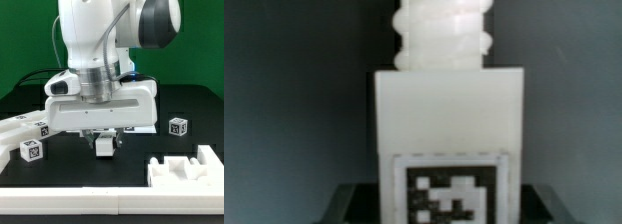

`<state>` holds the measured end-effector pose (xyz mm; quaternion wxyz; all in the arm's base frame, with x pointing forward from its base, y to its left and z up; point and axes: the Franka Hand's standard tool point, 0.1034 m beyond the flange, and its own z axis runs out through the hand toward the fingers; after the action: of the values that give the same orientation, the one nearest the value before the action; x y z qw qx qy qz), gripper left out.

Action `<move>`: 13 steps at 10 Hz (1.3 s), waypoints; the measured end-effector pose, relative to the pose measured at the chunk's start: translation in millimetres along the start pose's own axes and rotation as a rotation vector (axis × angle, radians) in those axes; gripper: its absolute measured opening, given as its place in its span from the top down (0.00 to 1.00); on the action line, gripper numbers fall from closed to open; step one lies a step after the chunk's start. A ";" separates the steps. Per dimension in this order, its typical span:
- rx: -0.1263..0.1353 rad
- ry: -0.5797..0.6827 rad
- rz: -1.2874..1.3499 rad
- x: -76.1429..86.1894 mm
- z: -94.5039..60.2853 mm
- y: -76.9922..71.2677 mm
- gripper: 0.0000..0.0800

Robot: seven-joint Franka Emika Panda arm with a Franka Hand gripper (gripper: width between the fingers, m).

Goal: Assemble chair

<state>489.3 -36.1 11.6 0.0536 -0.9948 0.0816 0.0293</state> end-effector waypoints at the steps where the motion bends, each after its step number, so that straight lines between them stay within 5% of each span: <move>1: 0.000 -0.036 -0.005 -12.2 1.4 -0.2 0.64; 4: 0.009 -0.059 -0.009 -9.3 1.1 -2.2 0.64; 6: 0.030 -0.091 0.000 -0.4 -8.2 -0.3 0.27; 9: 0.078 -0.390 0.026 24.4 -30.9 8.6 0.19; 13: 0.117 -0.671 0.053 23.1 -20.1 14.5 0.19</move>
Offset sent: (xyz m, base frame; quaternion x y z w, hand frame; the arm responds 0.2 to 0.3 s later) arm 0.0000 0.0000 0.0000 0.0000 -0.0650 0.0000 0.9979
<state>510.6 -56.2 28.5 0.1335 -0.9226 0.0867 0.3514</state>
